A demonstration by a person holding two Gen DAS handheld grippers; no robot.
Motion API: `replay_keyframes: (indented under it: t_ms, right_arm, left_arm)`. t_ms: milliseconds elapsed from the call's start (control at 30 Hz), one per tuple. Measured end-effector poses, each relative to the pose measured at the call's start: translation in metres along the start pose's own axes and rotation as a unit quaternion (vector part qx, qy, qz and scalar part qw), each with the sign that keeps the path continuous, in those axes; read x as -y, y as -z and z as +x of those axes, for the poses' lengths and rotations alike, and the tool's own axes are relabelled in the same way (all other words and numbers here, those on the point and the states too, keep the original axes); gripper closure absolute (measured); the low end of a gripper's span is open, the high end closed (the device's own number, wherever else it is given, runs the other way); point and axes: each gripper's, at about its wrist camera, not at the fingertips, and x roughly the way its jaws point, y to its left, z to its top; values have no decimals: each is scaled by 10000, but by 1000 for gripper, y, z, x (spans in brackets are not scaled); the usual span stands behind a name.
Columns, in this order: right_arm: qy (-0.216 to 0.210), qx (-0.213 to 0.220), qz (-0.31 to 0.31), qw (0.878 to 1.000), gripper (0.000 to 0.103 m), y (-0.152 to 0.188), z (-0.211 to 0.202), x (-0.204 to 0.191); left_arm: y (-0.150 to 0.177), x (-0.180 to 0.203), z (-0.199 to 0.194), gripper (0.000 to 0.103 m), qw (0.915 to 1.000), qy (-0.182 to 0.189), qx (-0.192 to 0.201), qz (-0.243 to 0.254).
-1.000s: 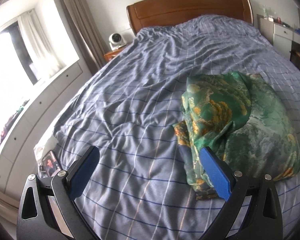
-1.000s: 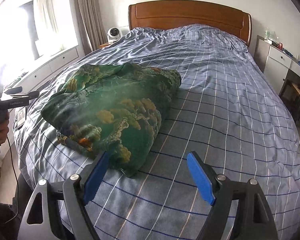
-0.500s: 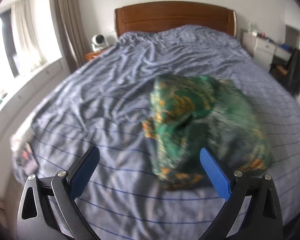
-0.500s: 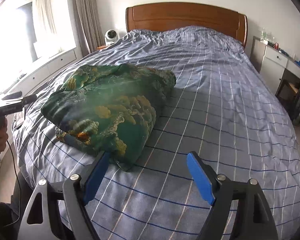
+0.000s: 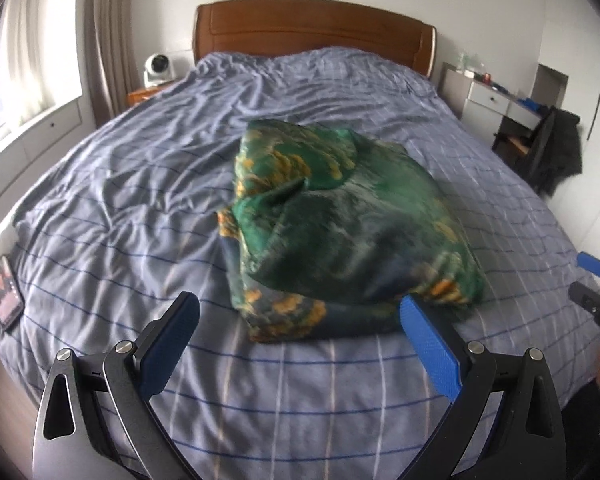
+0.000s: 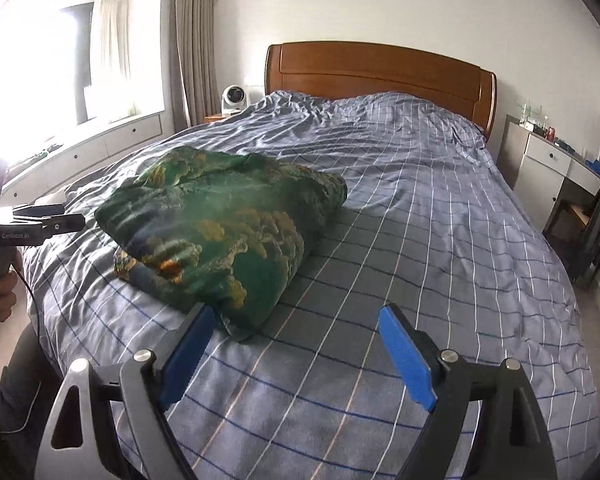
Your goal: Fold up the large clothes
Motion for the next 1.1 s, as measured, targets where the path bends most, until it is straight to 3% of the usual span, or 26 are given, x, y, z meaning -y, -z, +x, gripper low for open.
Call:
replay_keyframes:
  t_ms: [133,367,533,600,733,800,933,1000,1100]
  right_arm:
    - [-50,-105,147,9998,17,7,0,4]
    - [-116,-100,366,9992,16,11,0,9]
    - [-204,-105,512,9984,16,11,1,13]
    - [-236,-120,528,9983,17,12,2,15]
    - [-506,-133,561,9971,17,13,0,20]
    - [-603,-105,593,9964,16,13,-3,24]
    - [-699,-178,710,9949,16,13,-1,31]
    - [-818,-215,783,9933,17,11,5,32]
    - [-1079,-319,916,9894,17,5,15,32]
  left_arm:
    - [0,1,-7,2,9999,-28,136,-15]
    - [-2,-2,-3,2,9999,-103,-23,-82]
    - [-2,-8,6,2,9988,311,-277,-271]
    - [-3,-8,8,2,9989,265,-313,-247]
    - [-25,-35,7,2,9959,662,-327,-526]
    - [-47,-62,10,1,9898,953,-319,-1005]
    - [-89,-103,49,2,9679,1616,-689,-1798]
    - [-102,-104,76,2,9581,1988,-910,-1851]
    - [-105,-102,131,2,9511,1921,-1437,-1947]
